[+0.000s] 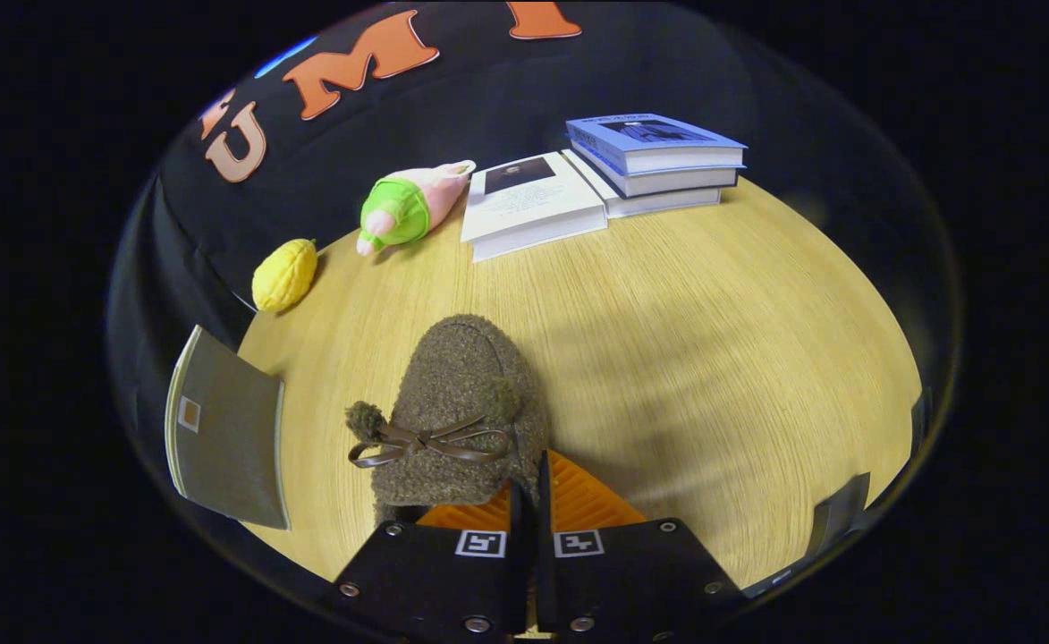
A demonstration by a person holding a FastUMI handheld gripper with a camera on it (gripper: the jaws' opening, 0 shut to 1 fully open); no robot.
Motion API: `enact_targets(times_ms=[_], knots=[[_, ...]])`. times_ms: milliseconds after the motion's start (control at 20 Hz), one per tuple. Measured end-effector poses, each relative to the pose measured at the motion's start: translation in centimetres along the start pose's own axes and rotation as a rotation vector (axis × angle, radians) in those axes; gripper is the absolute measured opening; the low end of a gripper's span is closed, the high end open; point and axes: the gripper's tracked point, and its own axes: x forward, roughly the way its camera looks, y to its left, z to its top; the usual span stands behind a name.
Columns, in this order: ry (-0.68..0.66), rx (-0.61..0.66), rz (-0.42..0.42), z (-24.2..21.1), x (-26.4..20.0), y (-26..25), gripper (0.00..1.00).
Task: Open the storage box then place both shoes into the box .Put the left shoe in first, then the right shoe, with the right side of both shoes facing outward in a uniform manner.
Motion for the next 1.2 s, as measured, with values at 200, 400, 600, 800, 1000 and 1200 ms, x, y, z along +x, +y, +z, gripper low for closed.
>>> enact_targets(times_ms=[200, 400, 600, 800, 1000, 1200], knots=[[-0.025, -0.01, 0.042, 1.2, -1.9, 3.1, 0.05], [-0.04, -0.041, 0.08, 1.9, -3.7, 6.1, 0.05], [-0.054, -0.095, 0.109, 2.2, -5.4, 9.3, 0.05], [-0.048, -0.116, 0.175, 2.4, -7.0, 13.8, 0.05], [-0.06, -0.137, 0.224, 2.9, -8.5, 18.4, 0.05], [-0.049, -0.162, 0.277, 3.3, -9.7, 23.3, 0.05]])
